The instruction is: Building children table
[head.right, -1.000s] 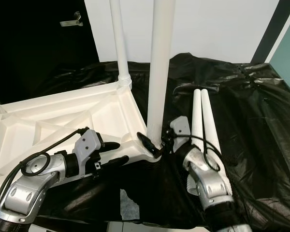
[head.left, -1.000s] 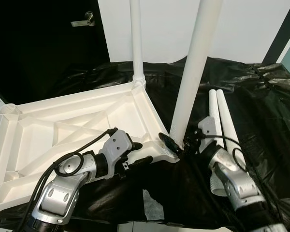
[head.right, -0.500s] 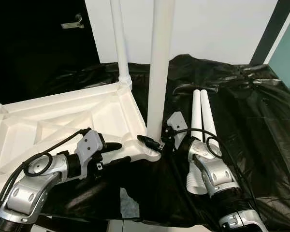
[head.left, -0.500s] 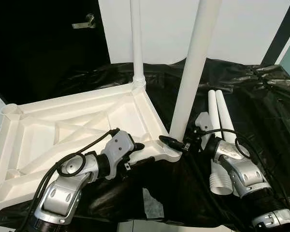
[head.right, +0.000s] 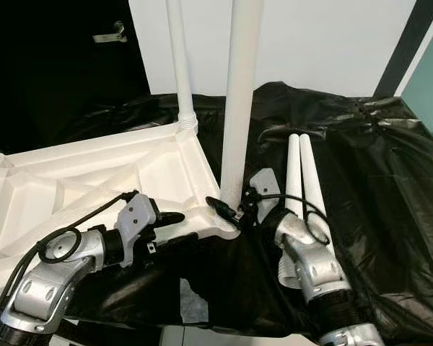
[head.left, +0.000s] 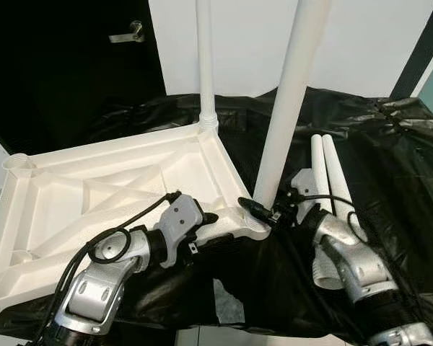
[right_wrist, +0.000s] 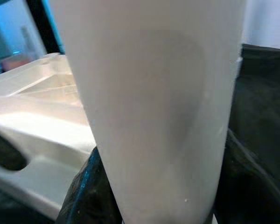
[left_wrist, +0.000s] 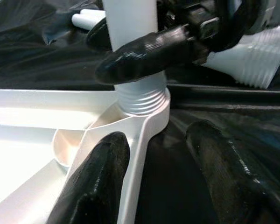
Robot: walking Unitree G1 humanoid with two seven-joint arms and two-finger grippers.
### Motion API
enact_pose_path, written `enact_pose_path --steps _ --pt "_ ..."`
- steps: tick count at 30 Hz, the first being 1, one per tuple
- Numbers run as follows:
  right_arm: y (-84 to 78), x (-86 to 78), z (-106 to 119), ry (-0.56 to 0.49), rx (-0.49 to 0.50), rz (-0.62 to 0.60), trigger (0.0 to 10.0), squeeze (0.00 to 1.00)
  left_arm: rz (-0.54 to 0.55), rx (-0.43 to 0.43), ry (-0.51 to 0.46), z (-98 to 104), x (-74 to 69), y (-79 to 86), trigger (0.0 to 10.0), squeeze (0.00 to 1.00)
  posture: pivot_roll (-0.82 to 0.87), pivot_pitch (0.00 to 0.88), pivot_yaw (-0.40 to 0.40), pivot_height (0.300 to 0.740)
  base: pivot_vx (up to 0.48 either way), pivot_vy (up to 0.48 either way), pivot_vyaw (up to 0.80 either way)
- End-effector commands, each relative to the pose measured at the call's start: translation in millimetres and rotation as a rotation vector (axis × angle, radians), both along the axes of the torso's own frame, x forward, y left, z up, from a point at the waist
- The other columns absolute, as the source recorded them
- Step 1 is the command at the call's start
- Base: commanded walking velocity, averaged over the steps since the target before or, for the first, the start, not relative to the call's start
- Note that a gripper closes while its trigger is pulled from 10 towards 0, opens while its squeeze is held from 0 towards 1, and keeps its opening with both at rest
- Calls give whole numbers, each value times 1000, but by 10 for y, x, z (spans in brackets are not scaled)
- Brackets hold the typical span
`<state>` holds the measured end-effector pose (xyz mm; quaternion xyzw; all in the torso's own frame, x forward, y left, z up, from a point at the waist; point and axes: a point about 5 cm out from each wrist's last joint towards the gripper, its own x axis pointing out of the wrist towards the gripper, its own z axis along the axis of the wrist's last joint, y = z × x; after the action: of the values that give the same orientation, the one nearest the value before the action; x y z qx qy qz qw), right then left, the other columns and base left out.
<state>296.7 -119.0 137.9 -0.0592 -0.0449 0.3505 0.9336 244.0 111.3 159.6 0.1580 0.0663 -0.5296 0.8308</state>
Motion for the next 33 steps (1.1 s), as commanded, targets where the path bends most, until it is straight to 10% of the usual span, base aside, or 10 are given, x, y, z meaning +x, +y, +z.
enact_pose_path --steps 1,16,29,30,31,33 --pt "-80 -10 -180 75 -35 -119 10000 0 86 10 -26 -12 59 26 10000 0 -6 0 12 740 0 0 0" --pt "101 -97 -253 115 74 -517 10000 0 168 -8 -57 -39 136 17 10000 0 -7 0 24 740 0 0 0" --pt "125 -128 -205 100 107 -575 10000 0 314 -56 -84 -135 229 41 10000 0 -14 0 32 740 0 0 0" --pt "117 -127 -189 90 110 -575 10000 310 330 -72 -82 -143 233 42 10000 0 -14 0 32 740 0 0 0" --pt "104 -133 -161 70 110 -552 10000 1000 341 -90 -80 -164 225 34 10000 0 -14 0 27 740 0 0 0" --pt "79 -141 -136 57 118 -524 10000 1000 345 -103 -78 -188 211 28 10000 0 -13 0 25 740 0 0 0"
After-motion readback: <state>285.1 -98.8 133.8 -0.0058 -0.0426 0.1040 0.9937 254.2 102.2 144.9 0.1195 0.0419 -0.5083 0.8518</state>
